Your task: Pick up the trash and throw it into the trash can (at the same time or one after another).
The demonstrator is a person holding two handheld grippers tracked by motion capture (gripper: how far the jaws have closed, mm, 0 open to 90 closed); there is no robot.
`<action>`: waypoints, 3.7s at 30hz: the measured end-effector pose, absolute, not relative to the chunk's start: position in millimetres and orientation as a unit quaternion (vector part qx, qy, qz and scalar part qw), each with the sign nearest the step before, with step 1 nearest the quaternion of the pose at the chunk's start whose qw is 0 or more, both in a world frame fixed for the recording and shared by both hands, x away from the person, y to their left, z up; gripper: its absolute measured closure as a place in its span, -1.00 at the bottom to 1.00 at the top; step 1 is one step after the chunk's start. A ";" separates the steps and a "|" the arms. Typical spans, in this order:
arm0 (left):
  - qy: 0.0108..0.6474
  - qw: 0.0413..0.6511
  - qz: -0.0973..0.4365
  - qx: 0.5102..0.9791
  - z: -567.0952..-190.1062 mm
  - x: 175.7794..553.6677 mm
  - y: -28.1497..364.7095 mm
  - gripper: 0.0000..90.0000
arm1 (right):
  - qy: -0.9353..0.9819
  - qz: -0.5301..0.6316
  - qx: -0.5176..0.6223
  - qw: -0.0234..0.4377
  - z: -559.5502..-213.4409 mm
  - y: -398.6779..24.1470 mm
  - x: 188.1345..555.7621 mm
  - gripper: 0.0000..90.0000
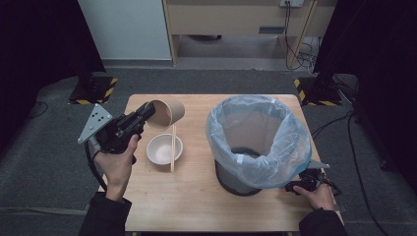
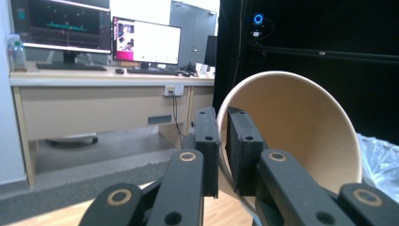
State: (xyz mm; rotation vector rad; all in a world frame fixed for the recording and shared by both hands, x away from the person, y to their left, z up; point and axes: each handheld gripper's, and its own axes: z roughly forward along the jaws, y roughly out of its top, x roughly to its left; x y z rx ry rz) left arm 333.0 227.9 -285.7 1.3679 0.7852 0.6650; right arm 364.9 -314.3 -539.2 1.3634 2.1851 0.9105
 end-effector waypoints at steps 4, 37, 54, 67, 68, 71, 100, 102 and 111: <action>0.339 0.661 0.294 0.602 -279.0 333.1 222.4 0.85 | 0.783 0.326 0.489 0.203 -539.2 -314.3 364.9 -0.98; 0.283 0.694 0.255 0.611 -261.6 342.1 142.8 0.85 | 0.783 0.327 0.489 0.203 -539.2 -314.0 364.8 -0.98; 0.268 0.688 0.225 0.636 -270.9 350.4 101.7 0.85 | 0.783 0.327 0.489 0.203 -539.2 -314.0 364.8 -0.98; 0.266 0.671 0.196 0.664 -283.7 361.6 77.2 0.85 | 0.783 0.327 0.489 0.203 -539.2 -314.1 364.8 -0.98; 0.266 0.671 0.196 0.664 -283.7 361.6 77.2 0.84 | 0.783 0.327 0.489 0.203 -539.2 -314.1 364.8 -0.98; 0.262 0.667 0.183 0.673 -288.1 365.7 71.2 0.78 | 0.783 0.327 0.489 0.203 -539.2 -314.1 364.8 -0.98; 0.315 0.626 0.246 0.669 -308.3 341.1 168.3 -0.07 | 0.782 0.328 0.489 0.202 -539.2 -313.9 364.7 -0.98; 0.319 0.619 0.250 0.672 -313.5 340.8 173.1 -0.09 | 0.783 0.327 0.488 0.203 -539.3 -314.0 364.7 -0.98; 0.364 0.588 0.249 0.678 -345.8 350.8 193.6 -0.16 | 0.784 0.327 0.488 0.203 -539.3 -314.0 364.7 -0.98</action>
